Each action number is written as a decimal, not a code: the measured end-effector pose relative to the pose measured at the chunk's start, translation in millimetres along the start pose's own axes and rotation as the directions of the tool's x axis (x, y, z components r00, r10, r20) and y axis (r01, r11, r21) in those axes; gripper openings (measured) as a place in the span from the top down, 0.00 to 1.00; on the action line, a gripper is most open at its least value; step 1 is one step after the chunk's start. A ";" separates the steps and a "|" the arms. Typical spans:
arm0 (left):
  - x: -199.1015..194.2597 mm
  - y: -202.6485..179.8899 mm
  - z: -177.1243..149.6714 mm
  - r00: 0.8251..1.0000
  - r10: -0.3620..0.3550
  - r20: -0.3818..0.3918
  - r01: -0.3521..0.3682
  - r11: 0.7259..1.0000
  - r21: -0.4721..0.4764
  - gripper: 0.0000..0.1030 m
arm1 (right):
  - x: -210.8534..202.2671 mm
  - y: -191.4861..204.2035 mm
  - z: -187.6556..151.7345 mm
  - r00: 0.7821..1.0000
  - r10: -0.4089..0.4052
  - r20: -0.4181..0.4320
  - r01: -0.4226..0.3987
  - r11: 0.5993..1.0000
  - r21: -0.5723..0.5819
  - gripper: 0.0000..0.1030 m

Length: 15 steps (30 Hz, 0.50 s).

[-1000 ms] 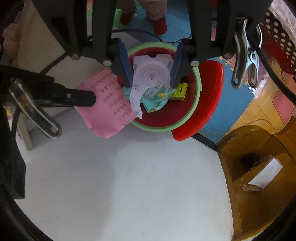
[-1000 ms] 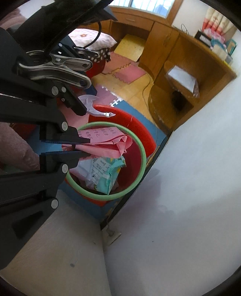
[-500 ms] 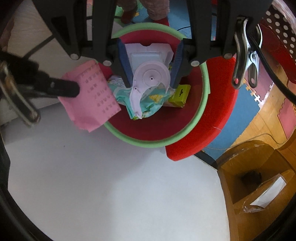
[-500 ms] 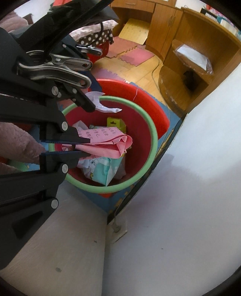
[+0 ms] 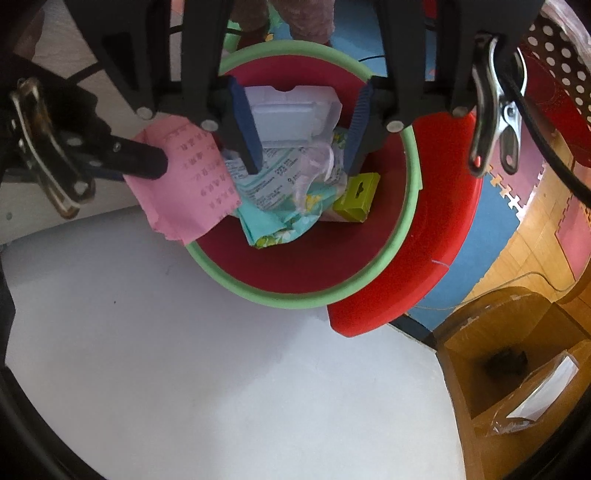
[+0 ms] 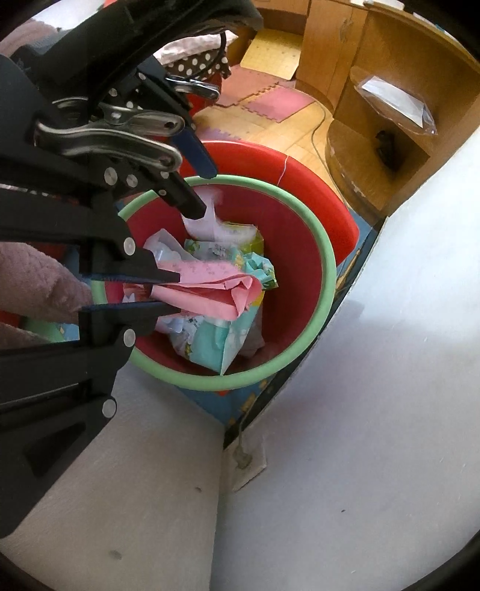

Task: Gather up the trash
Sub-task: 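Open the right gripper over the bucket to drop the pink paper in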

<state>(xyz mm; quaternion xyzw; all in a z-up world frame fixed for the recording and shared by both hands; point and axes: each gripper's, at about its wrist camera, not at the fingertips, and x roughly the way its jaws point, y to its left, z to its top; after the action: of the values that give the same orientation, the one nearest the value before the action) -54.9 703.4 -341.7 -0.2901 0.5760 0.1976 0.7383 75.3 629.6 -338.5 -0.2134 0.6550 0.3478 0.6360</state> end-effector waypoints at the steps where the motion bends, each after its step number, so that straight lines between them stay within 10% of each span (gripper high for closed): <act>1: 0.2 1.1 -0.5 1.000 -0.006 -0.007 0.006 1.000 -0.006 0.51 | 0.4 0.4 0.2 1.000 0.005 0.001 -0.005 1.000 0.003 0.92; 15: -21.0 6.6 -3.3 1.000 -0.014 0.000 0.014 1.000 -0.019 0.49 | -13.5 7.4 -4.0 0.999 0.012 0.041 -0.011 1.000 -0.009 0.81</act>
<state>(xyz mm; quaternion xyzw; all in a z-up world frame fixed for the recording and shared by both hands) -66.9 707.1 -323.4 -0.3010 0.5723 0.1977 0.7367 68.5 629.4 -324.1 -0.2052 0.6415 0.3587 0.6462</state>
